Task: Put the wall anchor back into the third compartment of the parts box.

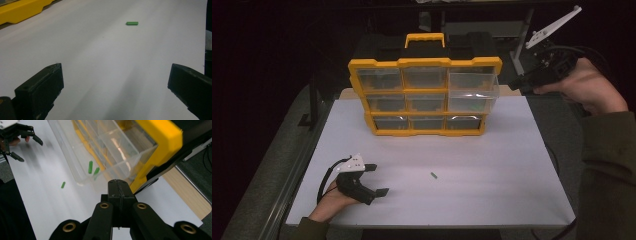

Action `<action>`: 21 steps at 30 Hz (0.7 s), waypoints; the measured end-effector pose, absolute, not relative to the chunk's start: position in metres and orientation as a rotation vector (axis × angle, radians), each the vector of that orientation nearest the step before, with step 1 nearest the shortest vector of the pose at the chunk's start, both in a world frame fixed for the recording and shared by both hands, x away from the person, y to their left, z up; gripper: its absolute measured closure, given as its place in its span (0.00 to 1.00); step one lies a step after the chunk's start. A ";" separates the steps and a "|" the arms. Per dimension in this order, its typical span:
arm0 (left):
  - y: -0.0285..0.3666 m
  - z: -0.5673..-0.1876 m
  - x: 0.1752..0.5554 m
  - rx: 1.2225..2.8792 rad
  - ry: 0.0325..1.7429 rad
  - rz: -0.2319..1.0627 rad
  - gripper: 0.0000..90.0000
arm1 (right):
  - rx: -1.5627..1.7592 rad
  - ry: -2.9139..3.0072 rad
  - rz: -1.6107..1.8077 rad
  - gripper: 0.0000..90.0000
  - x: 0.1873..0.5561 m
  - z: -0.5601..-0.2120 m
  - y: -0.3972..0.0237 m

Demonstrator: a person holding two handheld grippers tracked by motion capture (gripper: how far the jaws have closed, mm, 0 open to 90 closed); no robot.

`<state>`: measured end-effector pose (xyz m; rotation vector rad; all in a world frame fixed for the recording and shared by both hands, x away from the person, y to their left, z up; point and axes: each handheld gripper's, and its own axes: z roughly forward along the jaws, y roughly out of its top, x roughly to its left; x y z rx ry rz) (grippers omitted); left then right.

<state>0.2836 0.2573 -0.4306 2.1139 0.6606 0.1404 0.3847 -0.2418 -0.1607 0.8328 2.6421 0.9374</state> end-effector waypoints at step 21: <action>0.257 -0.432 0.284 2.101 0.661 0.145 0.00 | 0.859 2.655 0.979 0.76 0.369 -0.253 -0.238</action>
